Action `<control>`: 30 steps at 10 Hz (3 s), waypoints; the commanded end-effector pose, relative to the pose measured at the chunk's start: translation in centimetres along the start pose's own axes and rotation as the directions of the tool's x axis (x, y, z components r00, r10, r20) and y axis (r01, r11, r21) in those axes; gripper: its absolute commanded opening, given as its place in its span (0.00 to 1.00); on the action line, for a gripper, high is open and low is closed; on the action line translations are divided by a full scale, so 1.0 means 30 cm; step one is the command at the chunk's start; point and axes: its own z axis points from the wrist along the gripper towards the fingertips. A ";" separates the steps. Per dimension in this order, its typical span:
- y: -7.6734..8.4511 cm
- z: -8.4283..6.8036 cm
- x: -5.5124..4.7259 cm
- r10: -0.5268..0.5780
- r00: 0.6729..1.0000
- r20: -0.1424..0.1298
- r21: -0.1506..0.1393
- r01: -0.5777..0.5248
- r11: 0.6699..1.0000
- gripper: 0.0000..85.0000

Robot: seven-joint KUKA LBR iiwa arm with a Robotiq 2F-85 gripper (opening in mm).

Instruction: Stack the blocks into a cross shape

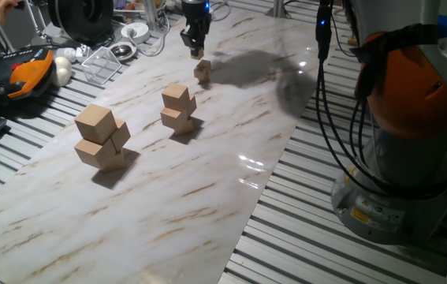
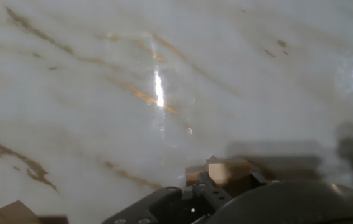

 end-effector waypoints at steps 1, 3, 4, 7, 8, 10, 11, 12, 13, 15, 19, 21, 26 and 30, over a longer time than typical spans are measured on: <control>-0.001 0.006 0.005 0.000 1.000 0.002 -0.003 0.000 1.000 0.00; 0.000 0.008 0.015 0.000 1.000 0.002 -0.009 0.000 1.000 0.00; 0.001 0.012 0.020 -0.003 1.000 0.005 0.000 0.003 1.000 0.00; 0.000 0.026 0.032 -0.012 1.000 0.007 -0.003 0.012 1.000 0.00; 0.000 0.026 0.033 -0.012 1.000 0.007 -0.002 0.012 1.000 0.00; 0.002 0.030 0.035 -0.016 1.000 0.007 0.003 0.016 1.000 0.00; 0.003 0.033 0.037 -0.019 1.000 0.007 0.003 0.019 1.000 0.00; 0.003 0.034 0.039 -0.019 1.000 0.007 0.002 0.019 1.000 0.00; 0.003 0.035 0.039 -0.020 1.000 0.005 0.000 0.020 1.000 0.00; 0.003 0.044 0.040 -0.020 1.000 0.007 -0.001 0.020 1.000 0.00; 0.006 0.053 0.041 -0.024 1.000 0.011 0.005 0.024 1.000 0.00; 0.011 0.055 0.044 -0.038 0.999 0.010 0.015 0.038 0.999 0.00; 0.011 0.053 0.042 -0.051 0.999 0.017 0.028 0.051 0.998 0.20; 0.010 0.054 0.043 -0.050 0.999 0.019 0.028 0.049 0.998 0.20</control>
